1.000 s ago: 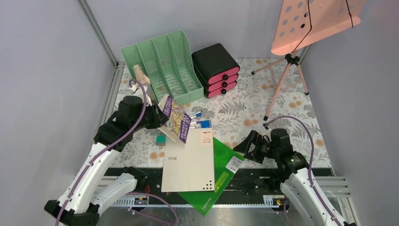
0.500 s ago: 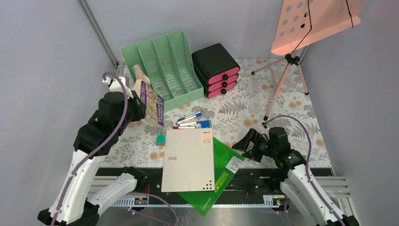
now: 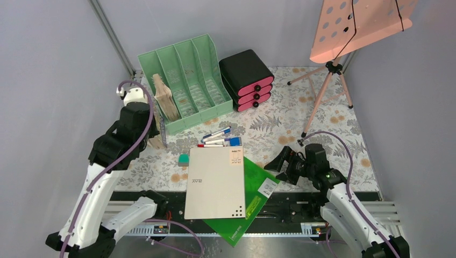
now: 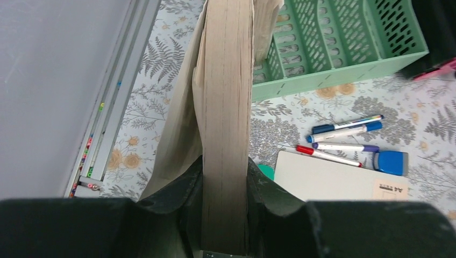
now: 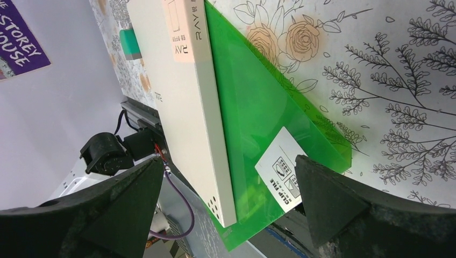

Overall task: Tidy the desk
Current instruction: Place the book in the storage box.

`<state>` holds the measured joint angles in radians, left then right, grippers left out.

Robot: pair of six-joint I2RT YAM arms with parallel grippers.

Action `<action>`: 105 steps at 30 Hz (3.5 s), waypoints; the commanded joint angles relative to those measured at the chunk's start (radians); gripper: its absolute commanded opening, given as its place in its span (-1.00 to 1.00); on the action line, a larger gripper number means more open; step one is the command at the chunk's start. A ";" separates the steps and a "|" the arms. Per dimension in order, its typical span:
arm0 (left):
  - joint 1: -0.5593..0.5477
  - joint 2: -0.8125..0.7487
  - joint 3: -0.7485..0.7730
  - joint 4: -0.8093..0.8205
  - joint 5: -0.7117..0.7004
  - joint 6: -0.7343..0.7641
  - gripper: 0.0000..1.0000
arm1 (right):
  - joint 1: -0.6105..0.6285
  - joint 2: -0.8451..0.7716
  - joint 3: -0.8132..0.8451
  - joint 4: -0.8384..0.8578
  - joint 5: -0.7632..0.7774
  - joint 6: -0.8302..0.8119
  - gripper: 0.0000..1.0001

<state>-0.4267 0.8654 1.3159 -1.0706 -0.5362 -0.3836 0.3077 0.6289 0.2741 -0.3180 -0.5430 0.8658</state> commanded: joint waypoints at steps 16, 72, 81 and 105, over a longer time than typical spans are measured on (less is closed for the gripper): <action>0.243 0.132 -0.007 0.170 0.045 0.063 -1.00 | 0.001 0.071 -0.021 0.099 -0.034 0.014 0.99; 0.269 0.468 0.271 0.375 0.096 0.076 -1.00 | 0.001 0.147 -0.028 0.159 -0.059 0.020 0.99; 0.279 0.555 0.338 0.394 0.103 0.058 -1.00 | 0.001 0.172 -0.027 0.172 -0.066 0.018 0.99; 0.325 0.735 0.387 0.510 0.163 0.023 -1.00 | 0.001 0.185 -0.023 0.178 -0.073 0.014 0.99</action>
<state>-0.1097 1.5944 1.6238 -0.6865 -0.4023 -0.3267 0.3077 0.8139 0.2470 -0.1661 -0.5957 0.8871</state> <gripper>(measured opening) 0.261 0.993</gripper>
